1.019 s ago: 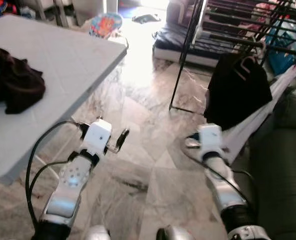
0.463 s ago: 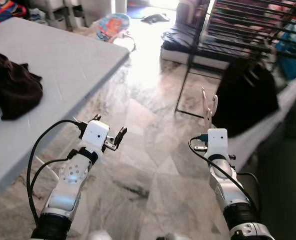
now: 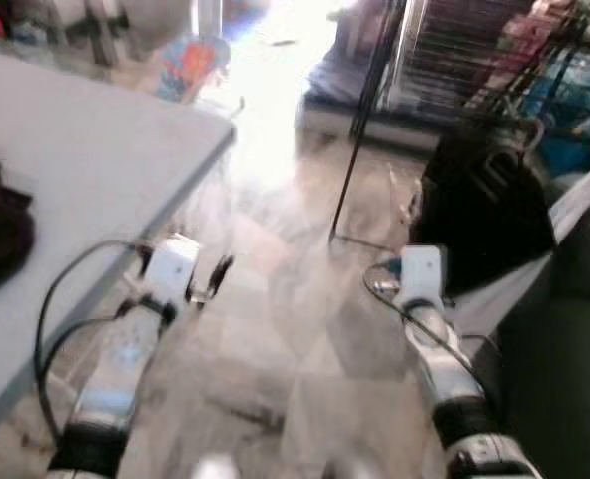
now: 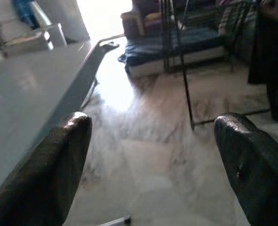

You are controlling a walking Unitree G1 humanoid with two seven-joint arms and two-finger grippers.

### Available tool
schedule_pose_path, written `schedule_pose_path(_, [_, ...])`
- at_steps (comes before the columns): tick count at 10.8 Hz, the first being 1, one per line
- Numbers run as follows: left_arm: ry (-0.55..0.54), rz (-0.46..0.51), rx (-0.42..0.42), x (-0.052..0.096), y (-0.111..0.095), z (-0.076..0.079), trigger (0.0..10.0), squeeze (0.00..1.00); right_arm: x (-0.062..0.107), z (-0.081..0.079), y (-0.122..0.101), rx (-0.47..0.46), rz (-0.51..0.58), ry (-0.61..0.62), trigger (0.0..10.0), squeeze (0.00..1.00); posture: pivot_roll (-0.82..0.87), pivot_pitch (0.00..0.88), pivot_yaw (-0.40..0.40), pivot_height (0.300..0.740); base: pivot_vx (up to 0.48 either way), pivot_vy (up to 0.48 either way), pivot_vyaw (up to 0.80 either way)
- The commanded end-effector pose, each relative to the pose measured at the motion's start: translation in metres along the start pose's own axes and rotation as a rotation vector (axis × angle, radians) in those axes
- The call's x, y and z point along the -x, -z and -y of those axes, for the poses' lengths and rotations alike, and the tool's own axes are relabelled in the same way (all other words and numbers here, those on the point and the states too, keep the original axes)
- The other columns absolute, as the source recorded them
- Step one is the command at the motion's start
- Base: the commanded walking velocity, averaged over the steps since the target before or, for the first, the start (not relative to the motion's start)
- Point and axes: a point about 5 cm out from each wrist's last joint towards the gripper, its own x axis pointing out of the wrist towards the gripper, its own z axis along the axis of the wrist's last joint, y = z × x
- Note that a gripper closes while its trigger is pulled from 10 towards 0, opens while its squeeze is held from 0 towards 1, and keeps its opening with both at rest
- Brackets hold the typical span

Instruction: Hang hanger

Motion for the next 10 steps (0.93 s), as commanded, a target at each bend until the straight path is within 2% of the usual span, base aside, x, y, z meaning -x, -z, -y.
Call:
schedule_pose_path(1, [0.037,0.042,0.001,-0.0081,-0.0118,0.0095,10.0,0.0,0.0003,0.0209,0.0085,0.015,-0.03,0.058,10.0,0.0,0.0,0.057,-0.055,0.74,0.405,0.255,0.0])
schedule_pose_path(7, [0.054,0.074,-0.028,-0.0119,-0.0168,0.0098,10.0,0.0,-0.002,0.018,0.0055,0.002,-0.023,0.047,10.0,0.0,0.0,0.052,-0.053,0.74,0.377,0.296,0.0])
schedule_pose_path(10, [0.066,0.07,-0.036,-0.0133,-0.0173,0.0125,10.0,0.0,-0.002,0.0158,0.0037,-0.001,-0.013,0.04,10.0,0.0,-0.01,0.05,-0.052,0.74,0.47,0.0,0.0])
